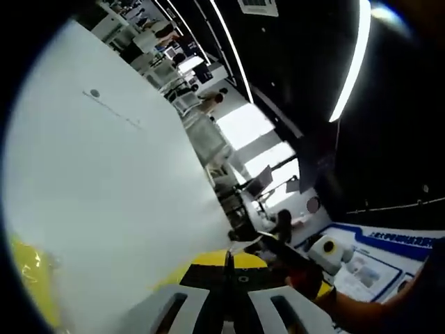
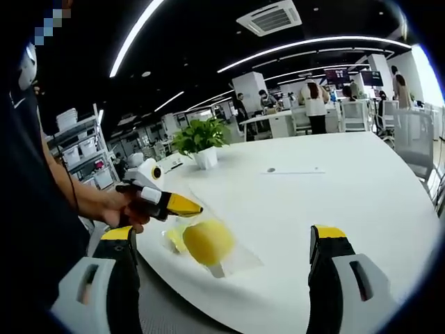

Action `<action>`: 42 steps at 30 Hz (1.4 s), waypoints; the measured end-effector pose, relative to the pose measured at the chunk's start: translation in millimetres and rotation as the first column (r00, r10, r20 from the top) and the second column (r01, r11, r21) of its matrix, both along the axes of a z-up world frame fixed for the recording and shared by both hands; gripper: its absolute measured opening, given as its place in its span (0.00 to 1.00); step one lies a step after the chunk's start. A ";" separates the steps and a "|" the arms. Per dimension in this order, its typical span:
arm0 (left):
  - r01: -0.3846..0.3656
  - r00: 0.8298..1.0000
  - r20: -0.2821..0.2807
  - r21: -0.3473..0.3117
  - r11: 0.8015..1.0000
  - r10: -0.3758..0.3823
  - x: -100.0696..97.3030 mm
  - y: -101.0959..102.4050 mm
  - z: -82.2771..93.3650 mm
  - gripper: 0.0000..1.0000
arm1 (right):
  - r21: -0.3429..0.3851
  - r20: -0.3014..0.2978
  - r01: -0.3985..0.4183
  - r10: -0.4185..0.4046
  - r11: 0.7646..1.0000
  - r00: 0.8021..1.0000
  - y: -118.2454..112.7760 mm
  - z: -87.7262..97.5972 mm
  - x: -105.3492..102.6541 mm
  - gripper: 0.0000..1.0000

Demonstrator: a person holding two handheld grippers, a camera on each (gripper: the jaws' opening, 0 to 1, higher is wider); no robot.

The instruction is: Compare the silicone blocks by pressing each to a similar depth, holding the contact briefly, and releasing to observe deformation and rebound differences across the visible hardness samples.

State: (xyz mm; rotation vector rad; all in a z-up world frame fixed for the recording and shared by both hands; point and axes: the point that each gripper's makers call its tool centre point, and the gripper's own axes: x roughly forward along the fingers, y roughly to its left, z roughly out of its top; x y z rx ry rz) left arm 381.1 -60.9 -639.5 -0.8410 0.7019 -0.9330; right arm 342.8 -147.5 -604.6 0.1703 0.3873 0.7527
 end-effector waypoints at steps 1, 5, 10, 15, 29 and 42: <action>-0.007 1.000 -0.009 0.003 1.000 0.007 0.8 1.0 -3.8 0.00 | 0.003 -0.001 0.002 -0.002 1.000 1.000 -0.1 0.4 -0.1 0.97; -0.025 0.999 -0.036 0.017 1.000 0.026 5.0 5.5 -17.3 0.00 | 0.015 -0.002 0.009 -0.009 1.000 1.000 -2.2 0.7 1.0 0.97; -0.058 0.997 -0.055 0.049 0.997 0.060 12.0 15.5 -33.2 0.00 | 0.010 -0.009 0.007 -0.006 1.000 1.000 -1.7 -0.6 -0.8 0.97; -0.091 0.993 -0.065 0.060 0.994 0.095 21.7 23.9 -39.6 0.00 | 0.012 -0.014 0.006 -0.006 1.000 1.000 -2.4 -2.4 0.2 0.97; -0.181 0.980 -0.049 0.155 0.971 0.191 40.6 49.2 -67.0 0.00 | 0.015 -0.030 0.008 -0.008 1.000 1.000 -2.1 -6.2 -1.1 0.97; -0.208 0.970 -0.039 0.367 0.907 0.238 43.2 63.4 -111.4 0.00 | 0.010 -0.041 0.018 -0.017 1.000 0.999 -3.8 -8.7 -2.6 0.97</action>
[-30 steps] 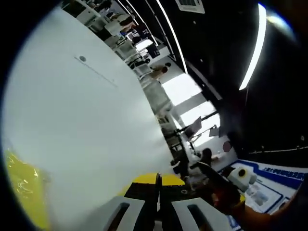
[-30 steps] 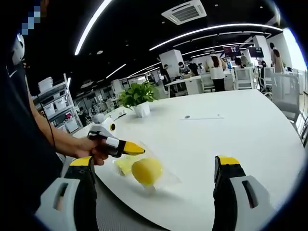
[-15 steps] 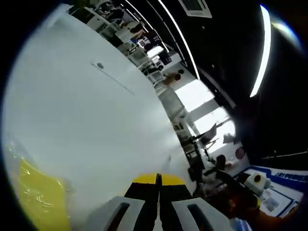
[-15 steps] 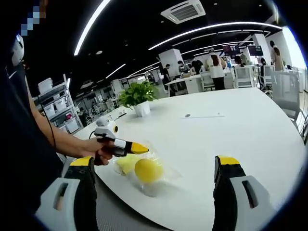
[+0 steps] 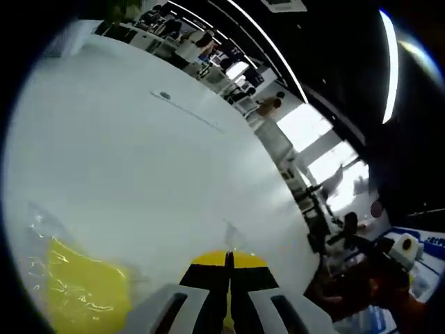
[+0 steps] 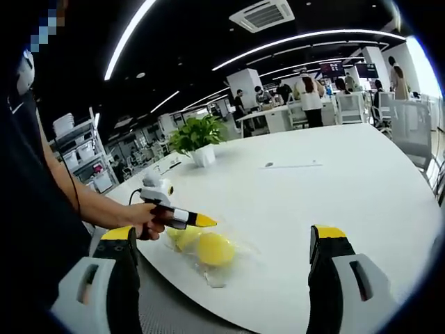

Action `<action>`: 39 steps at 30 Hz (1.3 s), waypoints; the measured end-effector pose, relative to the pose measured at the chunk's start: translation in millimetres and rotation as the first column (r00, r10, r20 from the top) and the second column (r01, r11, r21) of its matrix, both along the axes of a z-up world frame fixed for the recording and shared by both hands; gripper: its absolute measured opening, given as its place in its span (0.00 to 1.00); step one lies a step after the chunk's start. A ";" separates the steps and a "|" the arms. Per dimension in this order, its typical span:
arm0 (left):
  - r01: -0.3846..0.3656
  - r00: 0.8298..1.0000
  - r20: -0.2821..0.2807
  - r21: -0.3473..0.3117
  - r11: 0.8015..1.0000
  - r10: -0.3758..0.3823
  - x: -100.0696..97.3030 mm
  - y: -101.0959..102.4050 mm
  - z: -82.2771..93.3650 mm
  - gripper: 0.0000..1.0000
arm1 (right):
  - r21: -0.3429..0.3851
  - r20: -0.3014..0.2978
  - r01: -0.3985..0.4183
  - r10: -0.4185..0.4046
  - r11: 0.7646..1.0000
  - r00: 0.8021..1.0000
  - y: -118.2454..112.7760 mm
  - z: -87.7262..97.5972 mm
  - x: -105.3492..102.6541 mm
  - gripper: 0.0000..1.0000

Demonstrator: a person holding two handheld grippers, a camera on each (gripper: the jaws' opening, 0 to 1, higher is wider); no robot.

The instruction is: Compare the silicone blocks by pressing each to a similar depth, holding the contact briefly, and releasing to observe deformation and rebound differences across the visible hardness samples.

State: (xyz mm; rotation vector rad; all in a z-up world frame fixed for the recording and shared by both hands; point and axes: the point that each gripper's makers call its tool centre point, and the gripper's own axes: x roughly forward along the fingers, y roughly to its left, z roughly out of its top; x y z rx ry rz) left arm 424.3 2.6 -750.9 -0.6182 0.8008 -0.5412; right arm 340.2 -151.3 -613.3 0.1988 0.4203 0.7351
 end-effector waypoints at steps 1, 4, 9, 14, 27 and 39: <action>-0.001 1.000 -0.002 0.001 1.000 0.001 0.0 0.4 -1.5 0.00 | -0.001 -0.003 0.001 -0.001 1.000 1.000 -0.3 -0.6 -0.4 0.97; -0.002 1.000 -0.013 0.024 1.000 0.003 0.6 4.4 -8.2 0.00 | 0.000 -0.004 0.004 -0.004 1.000 1.000 -1.6 -0.7 -0.6 0.97; 0.047 0.998 0.031 0.148 0.988 -0.052 3.0 9.9 -17.4 0.00 | -0.005 -0.009 0.008 -0.008 1.000 1.000 -3.0 -0.8 -0.4 0.97; 0.066 0.997 0.035 0.205 0.977 -0.075 1.2 14.7 -26.0 0.00 | -0.005 -0.003 0.008 -0.008 1.000 1.000 -0.5 1.8 2.0 0.97; 0.089 0.993 0.049 0.322 0.943 -0.111 -1.6 14.7 -36.1 0.00 | -0.009 -0.016 -0.012 0.012 1.000 1.000 7.1 -1.4 -0.8 0.97; 0.096 0.991 0.052 0.334 0.938 -0.120 -0.9 16.7 -37.8 0.00 | -0.006 -0.022 0.000 0.000 1.000 1.000 5.2 -2.1 -3.2 0.97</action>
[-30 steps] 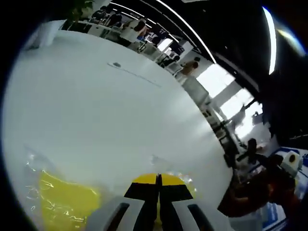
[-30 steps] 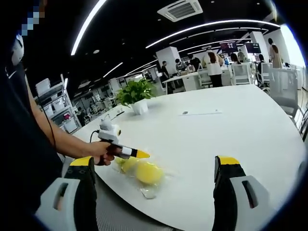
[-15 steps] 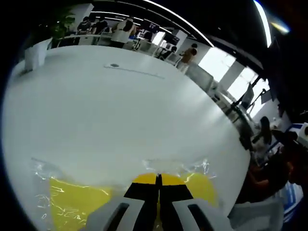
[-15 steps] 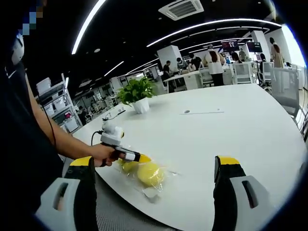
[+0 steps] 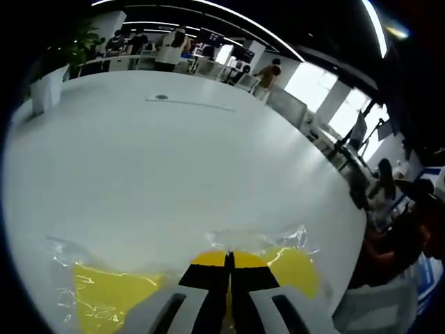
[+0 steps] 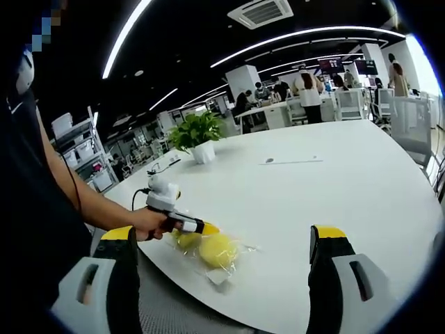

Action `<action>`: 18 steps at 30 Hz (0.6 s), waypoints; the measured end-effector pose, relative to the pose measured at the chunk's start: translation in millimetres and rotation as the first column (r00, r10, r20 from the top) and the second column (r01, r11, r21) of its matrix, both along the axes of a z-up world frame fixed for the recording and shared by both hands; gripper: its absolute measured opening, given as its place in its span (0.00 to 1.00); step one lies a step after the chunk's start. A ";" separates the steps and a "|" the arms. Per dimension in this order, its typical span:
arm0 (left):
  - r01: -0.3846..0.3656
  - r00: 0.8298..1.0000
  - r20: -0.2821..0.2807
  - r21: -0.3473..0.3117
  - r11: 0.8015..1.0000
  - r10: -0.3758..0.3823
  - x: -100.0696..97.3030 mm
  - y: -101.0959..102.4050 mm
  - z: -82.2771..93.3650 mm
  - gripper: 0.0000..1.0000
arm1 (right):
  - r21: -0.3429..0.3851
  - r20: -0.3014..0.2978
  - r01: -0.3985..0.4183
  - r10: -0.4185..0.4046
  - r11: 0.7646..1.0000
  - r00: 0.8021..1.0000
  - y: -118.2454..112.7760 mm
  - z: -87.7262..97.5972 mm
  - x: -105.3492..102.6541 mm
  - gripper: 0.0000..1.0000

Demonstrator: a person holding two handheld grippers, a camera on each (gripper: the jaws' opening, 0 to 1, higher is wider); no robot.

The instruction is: Compare the silicone blocks by pressing each to a similar depth, holding the contact briefly, and releasing to observe deformation and rebound differences across the visible hardness samples.

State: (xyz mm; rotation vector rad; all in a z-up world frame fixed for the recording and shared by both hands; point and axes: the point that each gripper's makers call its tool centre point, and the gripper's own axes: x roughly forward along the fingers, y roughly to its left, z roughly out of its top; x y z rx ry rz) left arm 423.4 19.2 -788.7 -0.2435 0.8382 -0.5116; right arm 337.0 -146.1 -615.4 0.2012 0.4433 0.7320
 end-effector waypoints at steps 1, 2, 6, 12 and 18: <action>0.002 1.000 0.000 0.000 1.000 -0.002 0.1 0.1 -0.2 0.00 | 0.000 0.001 0.000 0.000 1.000 1.000 0.4 0.3 0.1 0.97; 0.009 1.000 0.002 0.004 1.000 -0.009 0.1 0.4 -0.3 0.00 | 0.000 0.001 -0.001 0.001 1.000 1.000 0.6 0.5 0.3 0.97; 0.034 0.999 0.038 0.057 0.998 -0.037 2.8 4.0 0.0 0.05 | 0.001 0.004 -0.001 0.001 1.000 1.000 1.2 1.6 1.3 0.97; 0.017 0.999 0.041 0.072 0.997 -0.020 6.8 9.7 2.8 0.22 | 0.002 0.002 -0.005 0.005 1.000 1.000 3.7 1.9 1.6 0.97; 0.010 0.995 0.097 0.058 0.998 -0.015 14.8 8.7 15.1 0.53 | 0.004 0.007 -0.006 0.006 1.000 1.000 4.2 3.1 4.7 0.97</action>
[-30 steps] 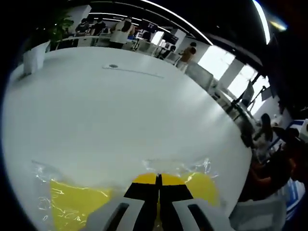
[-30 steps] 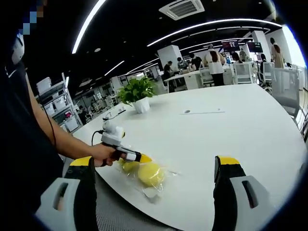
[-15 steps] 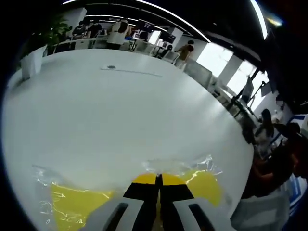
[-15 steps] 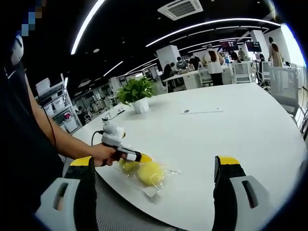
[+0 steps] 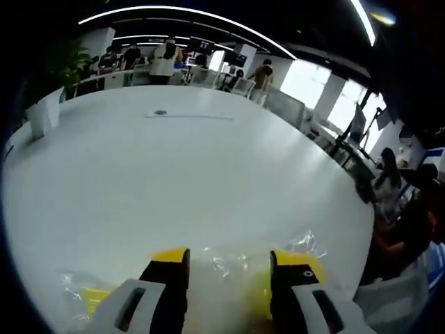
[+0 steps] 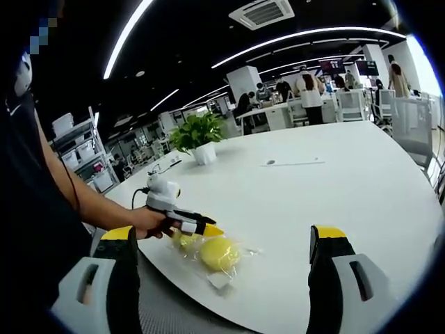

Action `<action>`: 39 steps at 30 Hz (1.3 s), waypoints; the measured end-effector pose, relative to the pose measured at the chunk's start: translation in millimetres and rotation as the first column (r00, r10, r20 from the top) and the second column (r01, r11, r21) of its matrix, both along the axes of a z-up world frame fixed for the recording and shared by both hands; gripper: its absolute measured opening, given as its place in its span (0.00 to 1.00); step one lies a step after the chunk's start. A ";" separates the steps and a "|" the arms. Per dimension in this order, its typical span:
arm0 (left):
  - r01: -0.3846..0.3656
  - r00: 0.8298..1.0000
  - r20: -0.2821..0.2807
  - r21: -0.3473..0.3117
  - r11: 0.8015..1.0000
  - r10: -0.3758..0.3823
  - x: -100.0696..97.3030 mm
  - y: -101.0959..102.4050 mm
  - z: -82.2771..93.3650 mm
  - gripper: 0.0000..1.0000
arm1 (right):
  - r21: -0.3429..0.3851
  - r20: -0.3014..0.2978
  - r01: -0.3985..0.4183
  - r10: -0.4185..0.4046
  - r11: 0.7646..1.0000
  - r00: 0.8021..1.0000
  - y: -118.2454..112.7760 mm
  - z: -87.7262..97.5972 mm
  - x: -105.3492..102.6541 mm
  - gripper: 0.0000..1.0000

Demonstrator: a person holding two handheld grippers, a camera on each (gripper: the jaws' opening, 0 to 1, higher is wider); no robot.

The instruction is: Compare the silicone blocks by pressing each to a similar depth, holding the contact briefly, and releasing to observe deformation and rebound differences across the visible hardness samples.

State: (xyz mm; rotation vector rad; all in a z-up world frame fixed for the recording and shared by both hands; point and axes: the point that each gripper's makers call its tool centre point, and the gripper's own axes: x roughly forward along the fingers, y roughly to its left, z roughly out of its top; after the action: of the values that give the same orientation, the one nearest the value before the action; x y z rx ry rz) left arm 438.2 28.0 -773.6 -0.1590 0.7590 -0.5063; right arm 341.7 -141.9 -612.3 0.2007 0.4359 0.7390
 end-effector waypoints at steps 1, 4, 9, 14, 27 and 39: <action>0.008 1.000 0.014 -0.024 1.000 -0.008 2.4 -3.0 5.2 0.58 | -0.001 0.000 0.000 0.000 1.000 1.000 0.6 0.3 0.4 0.97; 0.028 0.998 0.057 -0.049 0.998 -0.025 8.8 -5.1 19.0 0.73 | -0.002 0.005 -0.002 0.002 1.000 1.000 1.9 1.6 1.6 0.97; 0.054 0.992 0.117 -0.060 0.997 -0.047 18.8 2.7 42.5 0.90 | -0.001 0.019 -0.002 0.002 1.000 1.000 2.1 4.8 6.4 0.97; 0.084 0.980 0.189 -0.077 0.993 -0.068 25.8 18.8 64.9 1.00 | -0.007 0.040 -0.005 0.006 1.000 0.999 3.9 9.5 13.1 0.97; 0.096 0.951 0.298 -0.055 0.994 -0.075 19.9 86.4 103.2 1.00 | -0.097 0.092 -0.041 0.050 0.994 0.994 18.3 11.3 28.8 0.97; 0.059 0.946 0.323 -0.099 0.993 -0.024 -22.6 170.2 112.2 1.00 | -0.148 0.107 -0.035 0.051 0.988 0.993 20.2 3.1 29.4 0.97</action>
State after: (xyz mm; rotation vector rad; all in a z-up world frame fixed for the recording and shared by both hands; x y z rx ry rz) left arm 415.6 198.2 -661.4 -0.1557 0.4163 -0.5963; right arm 371.1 -121.7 -609.1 0.0133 0.3880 0.7536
